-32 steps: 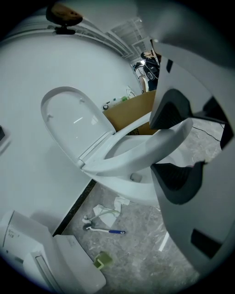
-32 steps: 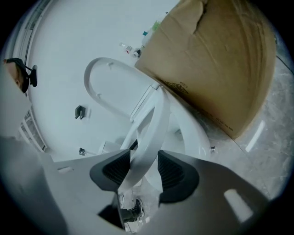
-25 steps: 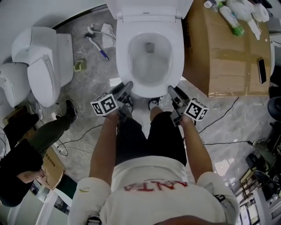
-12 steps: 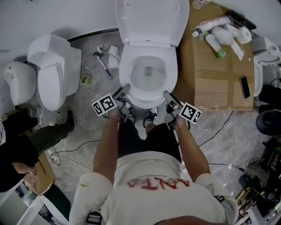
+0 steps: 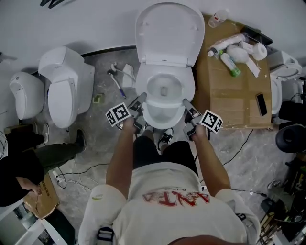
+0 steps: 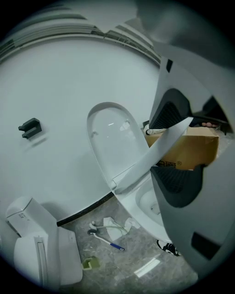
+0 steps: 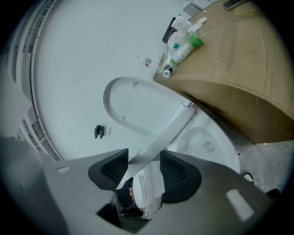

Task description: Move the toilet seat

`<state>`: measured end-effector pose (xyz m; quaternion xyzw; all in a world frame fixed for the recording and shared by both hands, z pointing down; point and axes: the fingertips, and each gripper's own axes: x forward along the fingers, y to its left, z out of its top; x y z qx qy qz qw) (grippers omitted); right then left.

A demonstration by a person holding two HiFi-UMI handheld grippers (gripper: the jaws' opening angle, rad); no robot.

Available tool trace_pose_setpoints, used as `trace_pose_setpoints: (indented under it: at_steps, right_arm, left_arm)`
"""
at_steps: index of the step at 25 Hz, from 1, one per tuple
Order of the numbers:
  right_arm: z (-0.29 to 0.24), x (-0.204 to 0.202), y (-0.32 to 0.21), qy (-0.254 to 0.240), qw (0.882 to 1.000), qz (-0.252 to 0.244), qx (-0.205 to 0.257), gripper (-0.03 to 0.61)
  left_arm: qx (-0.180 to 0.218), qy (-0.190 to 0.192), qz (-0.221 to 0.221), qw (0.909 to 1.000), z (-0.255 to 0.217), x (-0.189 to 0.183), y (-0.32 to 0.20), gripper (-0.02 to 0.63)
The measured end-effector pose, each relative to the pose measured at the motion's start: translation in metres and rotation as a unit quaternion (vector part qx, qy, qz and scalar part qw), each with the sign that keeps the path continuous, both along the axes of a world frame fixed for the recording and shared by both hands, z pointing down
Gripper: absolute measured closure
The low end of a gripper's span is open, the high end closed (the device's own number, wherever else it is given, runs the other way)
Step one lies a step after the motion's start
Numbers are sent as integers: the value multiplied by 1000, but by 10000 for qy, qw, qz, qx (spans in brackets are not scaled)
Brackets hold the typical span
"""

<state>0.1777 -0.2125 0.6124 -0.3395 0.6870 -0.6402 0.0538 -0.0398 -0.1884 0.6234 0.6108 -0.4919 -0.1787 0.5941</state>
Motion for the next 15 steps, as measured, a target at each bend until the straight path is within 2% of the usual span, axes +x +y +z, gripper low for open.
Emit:
trace_pose_setpoints:
  at_steps: [10, 15]
  right_arm:
    - [-42, -6, -55, -175, 9984, 504, 180, 359]
    - [-62, -7, -84, -219, 9957, 785, 441, 359]
  left_arm:
    - [333, 213, 226, 9990, -43, -7, -51, 357]
    - [540, 403, 297, 9973, -65, -11, -79, 351]
